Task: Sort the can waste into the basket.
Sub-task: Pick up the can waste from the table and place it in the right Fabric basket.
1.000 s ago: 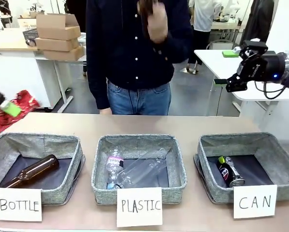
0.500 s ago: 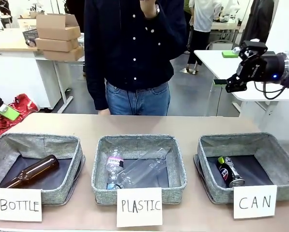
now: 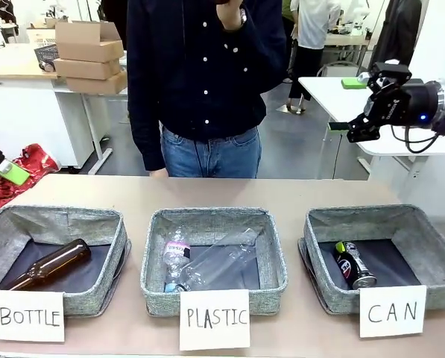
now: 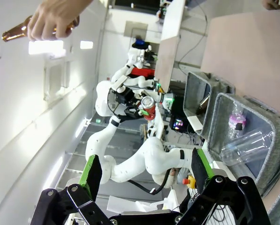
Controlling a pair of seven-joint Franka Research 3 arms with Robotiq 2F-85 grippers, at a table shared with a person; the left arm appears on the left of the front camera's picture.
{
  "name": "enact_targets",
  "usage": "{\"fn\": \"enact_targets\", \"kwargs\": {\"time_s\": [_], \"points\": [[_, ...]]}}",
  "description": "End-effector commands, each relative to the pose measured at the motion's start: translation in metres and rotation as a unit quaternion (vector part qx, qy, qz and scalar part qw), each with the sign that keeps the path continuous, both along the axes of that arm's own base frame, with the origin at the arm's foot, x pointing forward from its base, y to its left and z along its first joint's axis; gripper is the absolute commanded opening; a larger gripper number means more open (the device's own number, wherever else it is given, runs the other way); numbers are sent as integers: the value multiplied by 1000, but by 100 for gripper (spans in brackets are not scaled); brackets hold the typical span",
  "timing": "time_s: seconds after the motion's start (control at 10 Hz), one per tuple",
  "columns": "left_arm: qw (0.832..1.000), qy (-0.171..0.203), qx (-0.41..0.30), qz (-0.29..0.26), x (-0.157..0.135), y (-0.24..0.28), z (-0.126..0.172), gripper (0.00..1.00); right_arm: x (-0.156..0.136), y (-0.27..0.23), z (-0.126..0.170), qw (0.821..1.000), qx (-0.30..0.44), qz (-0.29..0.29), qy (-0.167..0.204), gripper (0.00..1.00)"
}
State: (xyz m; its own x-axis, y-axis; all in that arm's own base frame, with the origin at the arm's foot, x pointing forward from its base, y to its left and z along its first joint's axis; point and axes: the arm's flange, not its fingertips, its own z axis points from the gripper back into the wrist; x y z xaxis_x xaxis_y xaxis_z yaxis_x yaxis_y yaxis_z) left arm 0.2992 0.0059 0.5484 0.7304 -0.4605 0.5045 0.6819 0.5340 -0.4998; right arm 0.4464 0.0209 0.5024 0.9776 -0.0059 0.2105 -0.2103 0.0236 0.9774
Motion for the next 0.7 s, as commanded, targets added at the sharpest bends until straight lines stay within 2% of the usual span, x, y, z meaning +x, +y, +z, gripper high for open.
{"fn": "enact_targets", "kwargs": {"time_s": [0.0,0.2,0.3,0.4,0.5,0.6], "points": [[1000,0,0,0,0,0,0,42,0,0,0,1000,0,0,0,100],[998,3,21,-54,8,-38,-1,42,1,-21,-5,1000,9,-22,16,100],[997,19,20,-74,14,-46,-2,42,-4,-35,-13,999,-22,-34,19,100],[997,15,18,-70,16,-54,-3,42,-8,-51,-18,998,-17,-59,21,100],[996,17,4,-87,17,-63,-3,42,-13,-68,-23,997,-17,-76,24,100],[988,17,-47,-148,11,-92,-4,42,-16,-86,-29,994,-15,-107,27,100]]}}
